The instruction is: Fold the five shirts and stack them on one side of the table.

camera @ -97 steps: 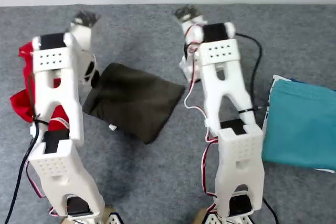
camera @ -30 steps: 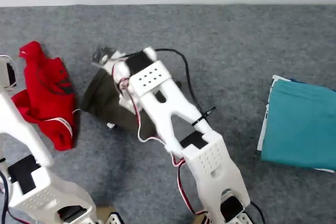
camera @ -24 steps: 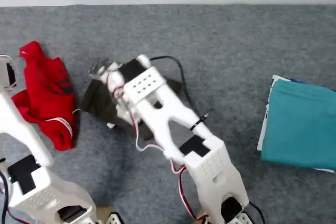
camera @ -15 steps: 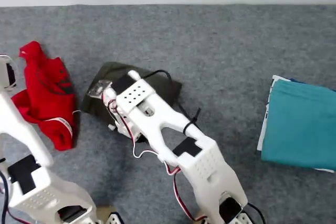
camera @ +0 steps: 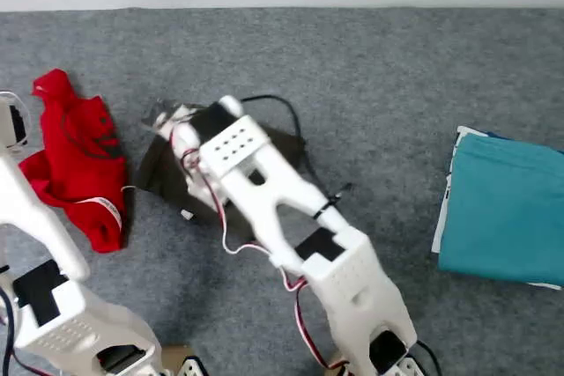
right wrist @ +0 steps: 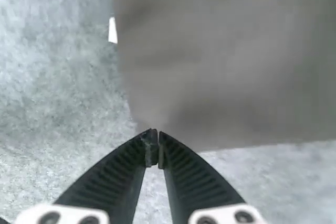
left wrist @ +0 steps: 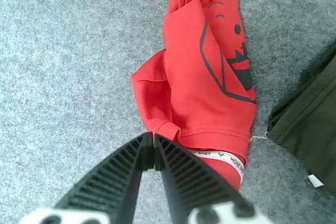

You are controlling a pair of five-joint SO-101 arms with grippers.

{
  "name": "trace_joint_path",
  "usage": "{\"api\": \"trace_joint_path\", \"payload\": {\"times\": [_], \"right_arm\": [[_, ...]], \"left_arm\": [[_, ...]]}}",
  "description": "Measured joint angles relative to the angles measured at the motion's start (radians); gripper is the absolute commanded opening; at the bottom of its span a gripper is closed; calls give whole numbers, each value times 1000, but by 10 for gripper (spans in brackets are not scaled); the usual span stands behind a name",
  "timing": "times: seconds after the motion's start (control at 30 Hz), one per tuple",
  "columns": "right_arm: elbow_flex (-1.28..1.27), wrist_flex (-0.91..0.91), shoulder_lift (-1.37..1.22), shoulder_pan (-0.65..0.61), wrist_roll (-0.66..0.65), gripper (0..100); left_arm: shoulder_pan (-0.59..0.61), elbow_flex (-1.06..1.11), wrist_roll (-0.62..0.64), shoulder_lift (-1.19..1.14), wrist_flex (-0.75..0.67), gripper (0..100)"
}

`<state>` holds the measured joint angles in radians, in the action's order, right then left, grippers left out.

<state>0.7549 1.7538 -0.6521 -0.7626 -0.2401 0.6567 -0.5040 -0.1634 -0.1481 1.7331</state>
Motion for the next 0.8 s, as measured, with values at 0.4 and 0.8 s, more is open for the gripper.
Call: {"api": "trace_joint_path", "payload": {"times": [0.4,0.8], "right_arm": [[6,0,3,129,373,330],[9,0,-101,-18,647,330]], "left_arm": [[0,66,0,0,0,6],[0,109,0,0,0,6]]}}
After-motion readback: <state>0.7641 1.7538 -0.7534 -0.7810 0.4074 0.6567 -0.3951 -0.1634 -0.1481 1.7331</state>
